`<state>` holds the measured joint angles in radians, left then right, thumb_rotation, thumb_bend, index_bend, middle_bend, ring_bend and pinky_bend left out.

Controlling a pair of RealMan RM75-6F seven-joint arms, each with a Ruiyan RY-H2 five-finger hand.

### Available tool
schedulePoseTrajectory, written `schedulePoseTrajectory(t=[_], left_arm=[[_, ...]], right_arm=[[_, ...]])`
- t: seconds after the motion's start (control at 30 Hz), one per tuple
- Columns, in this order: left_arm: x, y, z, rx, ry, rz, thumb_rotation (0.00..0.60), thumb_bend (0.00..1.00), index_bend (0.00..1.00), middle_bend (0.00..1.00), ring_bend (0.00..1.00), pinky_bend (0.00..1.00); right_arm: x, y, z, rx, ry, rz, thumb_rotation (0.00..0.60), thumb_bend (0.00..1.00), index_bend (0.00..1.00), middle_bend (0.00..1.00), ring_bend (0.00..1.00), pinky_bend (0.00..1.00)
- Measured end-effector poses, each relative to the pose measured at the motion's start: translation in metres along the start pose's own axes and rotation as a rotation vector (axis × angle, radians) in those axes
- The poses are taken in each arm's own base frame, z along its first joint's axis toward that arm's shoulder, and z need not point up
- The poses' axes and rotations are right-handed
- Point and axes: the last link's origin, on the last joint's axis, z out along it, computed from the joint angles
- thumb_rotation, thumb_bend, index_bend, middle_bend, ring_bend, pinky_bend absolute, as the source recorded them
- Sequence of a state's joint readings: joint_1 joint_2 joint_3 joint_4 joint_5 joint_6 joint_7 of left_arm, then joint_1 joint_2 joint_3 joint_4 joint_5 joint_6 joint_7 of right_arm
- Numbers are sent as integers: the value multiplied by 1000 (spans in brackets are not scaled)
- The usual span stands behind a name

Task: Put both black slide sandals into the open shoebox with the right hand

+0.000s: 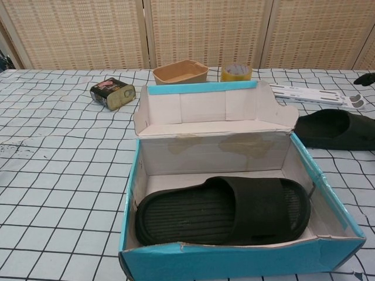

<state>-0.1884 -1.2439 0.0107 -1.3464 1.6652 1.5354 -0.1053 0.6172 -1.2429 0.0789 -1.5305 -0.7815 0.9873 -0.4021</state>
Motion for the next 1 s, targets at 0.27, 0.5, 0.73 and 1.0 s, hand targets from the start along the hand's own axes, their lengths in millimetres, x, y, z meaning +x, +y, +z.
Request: schedulePoseTrajectory(t=[0.27,0.5,0.73,1.0], left_arm=[[1,0,0,1,2,-2,600,397,98,32,78,306],[1,-1,-1,0,0,-5,600,397,98,32,78,308],[1,-1,-1,0,1,-7,600,398,98,32,78,309],[1,-1,-1,2,-2,-7,600,397,98,32,78,310]], right_arm=[[-18,3,26,-2,-30,-2,600,93,68,43,0,77],[-30,1,45,0,-36,-15,600,93,82,43,0,77],[-41,-1,58,-2,-42,-25,600,93,121,87,0,77],[-51,-3,62,6,-51,-40,600,93,235,228,63,160]])
